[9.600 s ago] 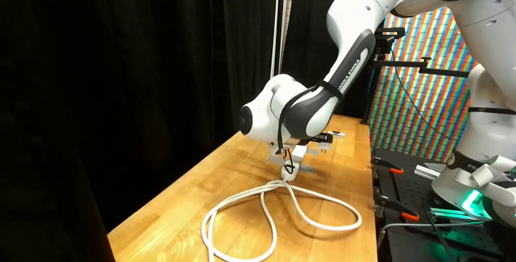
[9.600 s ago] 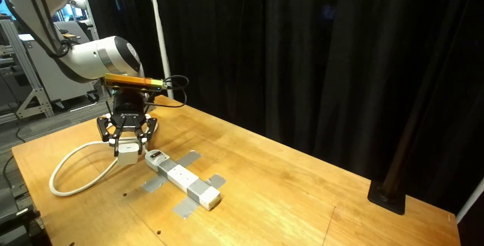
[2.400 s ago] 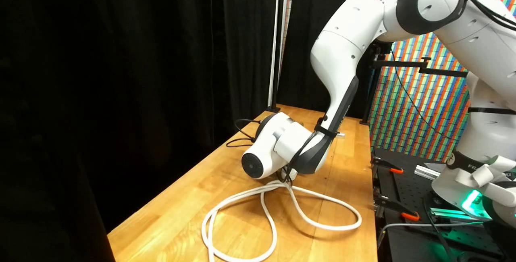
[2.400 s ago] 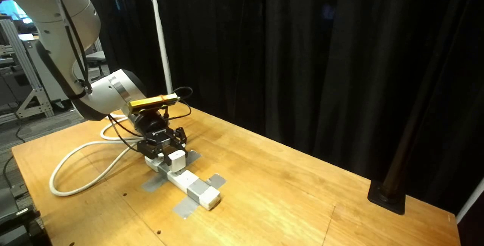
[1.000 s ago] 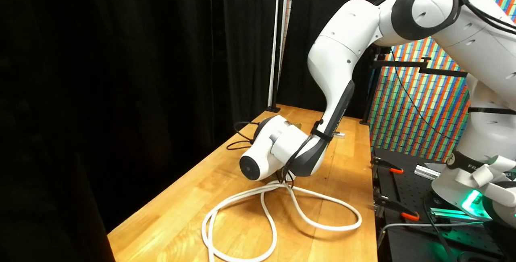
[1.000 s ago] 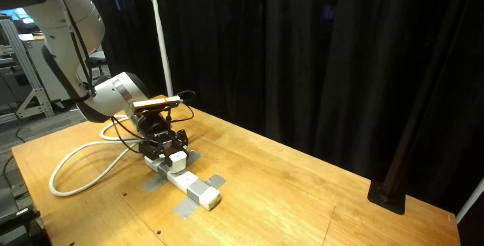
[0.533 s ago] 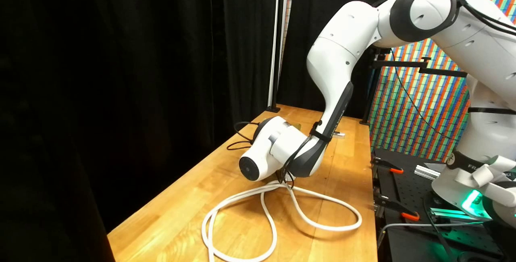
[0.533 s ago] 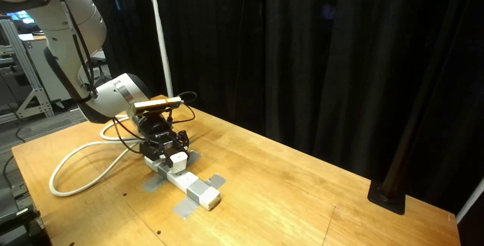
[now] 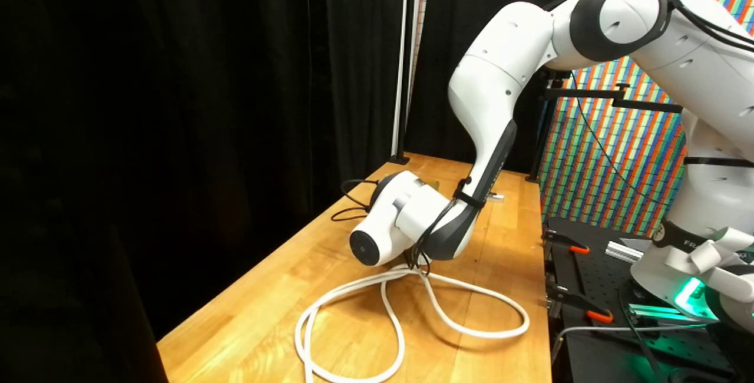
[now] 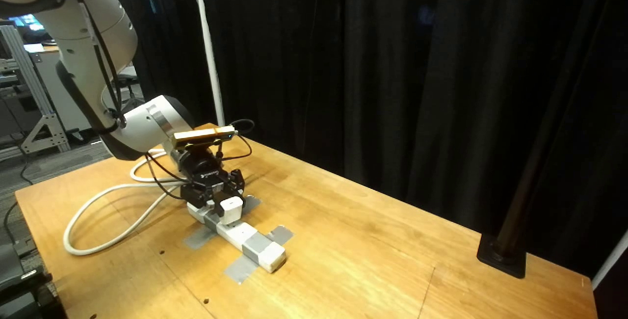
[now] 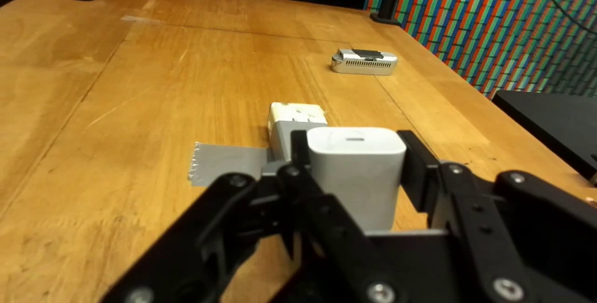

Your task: Plug the charger head into the extension cable

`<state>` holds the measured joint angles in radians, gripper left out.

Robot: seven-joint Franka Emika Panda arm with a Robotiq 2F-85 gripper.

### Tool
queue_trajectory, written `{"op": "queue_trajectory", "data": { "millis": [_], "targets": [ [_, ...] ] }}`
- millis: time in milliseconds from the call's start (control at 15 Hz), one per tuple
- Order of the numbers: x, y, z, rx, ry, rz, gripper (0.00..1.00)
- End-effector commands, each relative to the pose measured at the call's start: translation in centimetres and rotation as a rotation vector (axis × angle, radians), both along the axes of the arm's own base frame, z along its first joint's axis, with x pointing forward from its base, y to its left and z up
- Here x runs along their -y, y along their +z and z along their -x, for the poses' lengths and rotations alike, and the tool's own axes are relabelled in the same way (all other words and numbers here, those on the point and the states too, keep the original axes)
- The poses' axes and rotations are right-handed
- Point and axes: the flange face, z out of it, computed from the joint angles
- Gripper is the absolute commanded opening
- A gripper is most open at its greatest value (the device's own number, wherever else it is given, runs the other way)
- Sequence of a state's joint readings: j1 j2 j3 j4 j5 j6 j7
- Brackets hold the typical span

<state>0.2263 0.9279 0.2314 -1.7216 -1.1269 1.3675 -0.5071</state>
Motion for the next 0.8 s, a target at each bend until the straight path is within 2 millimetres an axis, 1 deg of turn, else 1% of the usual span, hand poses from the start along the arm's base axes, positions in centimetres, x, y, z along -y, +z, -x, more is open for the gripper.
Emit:
{"op": "queue_trajectory", "data": {
  "millis": [0, 533, 733],
  "targets": [
    [-1.3, -3.9, 4.3, -0.105, -0.045, -0.046, 0.23],
    [-2.6, -4.7, 6.1, -0.144, 0.017, -0.03, 0.23],
    [-3.0, -4.4, 6.1, -0.148, 0.053, -0.026, 0.23]
  ]
}}
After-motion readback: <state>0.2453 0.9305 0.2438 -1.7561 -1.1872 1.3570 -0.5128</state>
